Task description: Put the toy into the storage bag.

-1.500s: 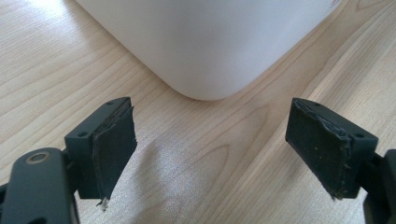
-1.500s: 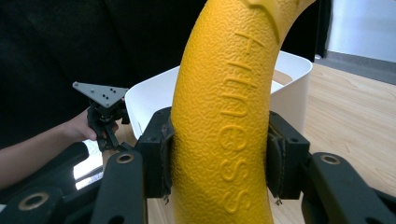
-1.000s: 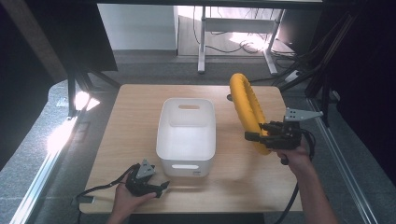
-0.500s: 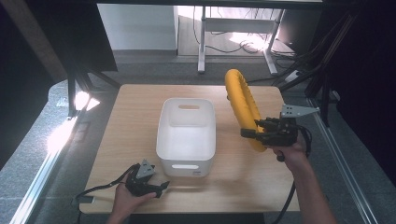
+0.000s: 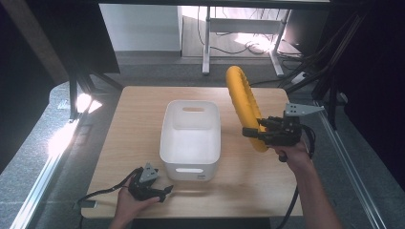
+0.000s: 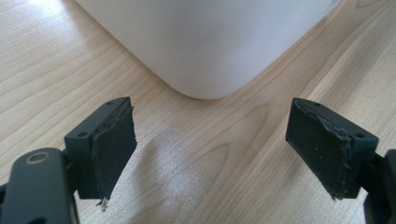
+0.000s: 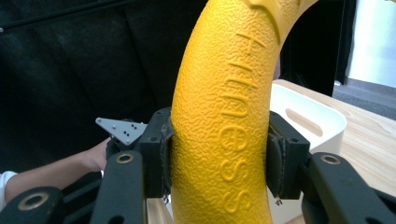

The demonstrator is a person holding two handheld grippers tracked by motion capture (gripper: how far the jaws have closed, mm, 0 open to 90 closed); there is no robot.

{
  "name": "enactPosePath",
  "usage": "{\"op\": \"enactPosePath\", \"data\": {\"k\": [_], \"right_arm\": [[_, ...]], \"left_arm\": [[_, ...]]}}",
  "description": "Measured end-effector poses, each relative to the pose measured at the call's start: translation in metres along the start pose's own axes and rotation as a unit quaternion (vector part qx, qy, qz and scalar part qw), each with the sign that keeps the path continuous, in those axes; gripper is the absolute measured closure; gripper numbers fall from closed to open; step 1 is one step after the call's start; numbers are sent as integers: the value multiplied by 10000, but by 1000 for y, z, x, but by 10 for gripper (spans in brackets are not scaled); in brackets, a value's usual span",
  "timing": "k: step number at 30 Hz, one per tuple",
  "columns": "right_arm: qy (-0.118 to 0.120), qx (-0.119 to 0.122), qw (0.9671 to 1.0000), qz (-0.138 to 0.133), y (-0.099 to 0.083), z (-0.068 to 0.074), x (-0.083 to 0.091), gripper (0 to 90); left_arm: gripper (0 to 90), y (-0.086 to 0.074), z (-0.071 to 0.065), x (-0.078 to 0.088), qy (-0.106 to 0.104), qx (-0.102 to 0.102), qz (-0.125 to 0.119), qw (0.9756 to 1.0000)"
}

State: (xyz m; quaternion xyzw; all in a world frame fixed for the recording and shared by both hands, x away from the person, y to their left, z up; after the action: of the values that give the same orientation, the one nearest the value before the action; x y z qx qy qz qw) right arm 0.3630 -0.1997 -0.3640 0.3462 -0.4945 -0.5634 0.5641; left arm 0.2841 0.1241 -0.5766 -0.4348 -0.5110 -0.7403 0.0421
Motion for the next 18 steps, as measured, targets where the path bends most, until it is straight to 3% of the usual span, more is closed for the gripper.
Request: {"op": "enactPosePath", "data": {"k": [18], "right_arm": [[96, 65, 9998, -143, 11, 3, -10, 507]], "left_arm": [[160, 0, 0, 0, -1, -4, -6, 10000]]}}
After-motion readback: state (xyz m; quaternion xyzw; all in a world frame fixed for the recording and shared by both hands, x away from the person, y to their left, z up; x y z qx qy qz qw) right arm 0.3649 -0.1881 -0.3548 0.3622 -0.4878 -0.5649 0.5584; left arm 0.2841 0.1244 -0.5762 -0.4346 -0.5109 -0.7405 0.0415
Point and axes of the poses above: each handheld gripper's, and its own axes: x roughly backward along the jaws, y roughly out of its top, z roughly to its left, the point moved 7 cm from there along -x, roughly forward along the jaws, and after that the axes turned 10 degrees about y, right-handed, at the moved point
